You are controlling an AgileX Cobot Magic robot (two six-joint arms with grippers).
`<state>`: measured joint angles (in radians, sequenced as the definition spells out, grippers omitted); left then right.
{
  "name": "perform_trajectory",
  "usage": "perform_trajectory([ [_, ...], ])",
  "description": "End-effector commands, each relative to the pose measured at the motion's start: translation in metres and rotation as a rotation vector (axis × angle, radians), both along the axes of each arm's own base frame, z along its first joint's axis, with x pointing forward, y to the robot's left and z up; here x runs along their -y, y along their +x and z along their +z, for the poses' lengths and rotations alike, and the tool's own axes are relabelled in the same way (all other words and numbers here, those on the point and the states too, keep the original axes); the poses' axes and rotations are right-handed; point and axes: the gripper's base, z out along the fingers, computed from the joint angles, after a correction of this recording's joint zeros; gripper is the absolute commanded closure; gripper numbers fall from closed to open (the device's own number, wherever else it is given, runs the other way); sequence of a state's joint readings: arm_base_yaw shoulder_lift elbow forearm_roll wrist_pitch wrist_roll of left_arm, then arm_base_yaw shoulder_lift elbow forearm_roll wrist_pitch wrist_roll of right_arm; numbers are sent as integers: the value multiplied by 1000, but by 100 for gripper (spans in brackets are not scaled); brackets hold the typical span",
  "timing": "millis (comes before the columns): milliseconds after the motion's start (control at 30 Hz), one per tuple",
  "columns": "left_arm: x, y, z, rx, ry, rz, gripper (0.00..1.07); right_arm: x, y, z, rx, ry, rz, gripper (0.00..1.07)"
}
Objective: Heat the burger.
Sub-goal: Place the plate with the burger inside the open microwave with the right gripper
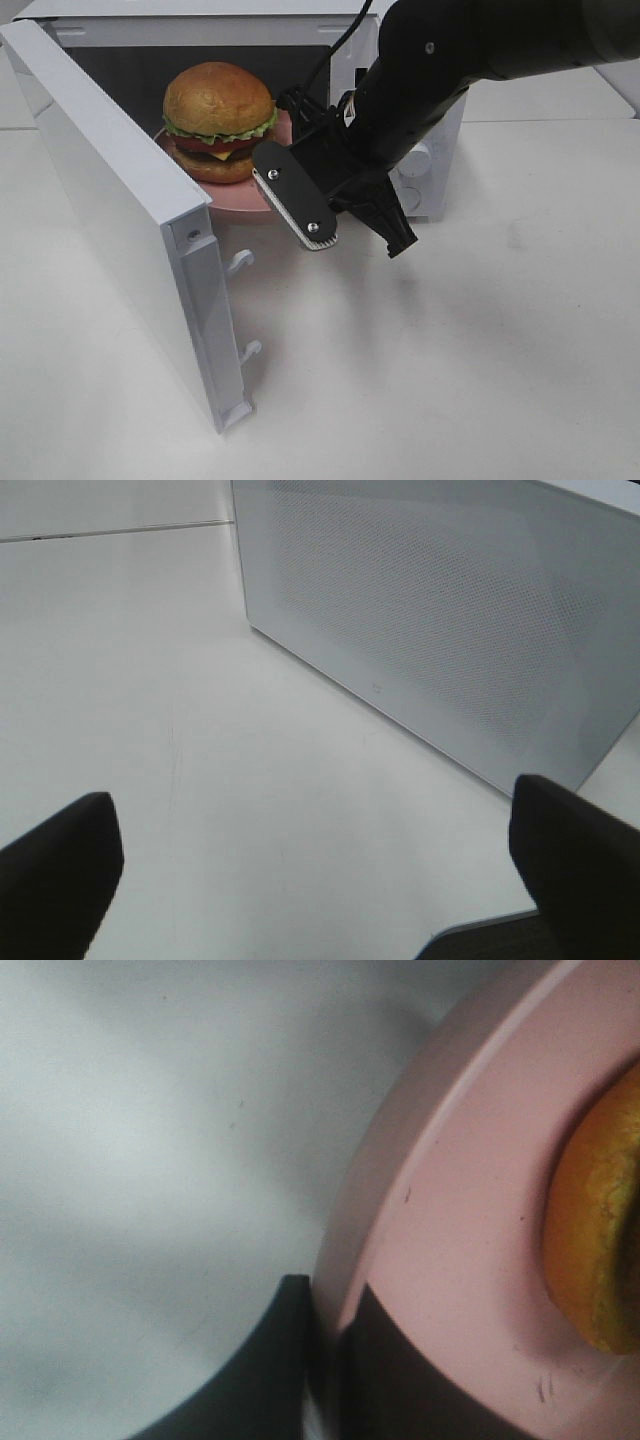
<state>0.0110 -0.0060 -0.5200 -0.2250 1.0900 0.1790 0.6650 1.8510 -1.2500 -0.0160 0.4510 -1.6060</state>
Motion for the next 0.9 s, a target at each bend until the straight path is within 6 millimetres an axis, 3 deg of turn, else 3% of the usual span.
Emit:
perform_trajectory([
  [33,0,-2,0,29,-8,-4,9,-6,10,8,44,46,-34,107],
  [900,0,-2,0,29,-8,-4,9,-42,62,-8,62,56,-103,107],
])
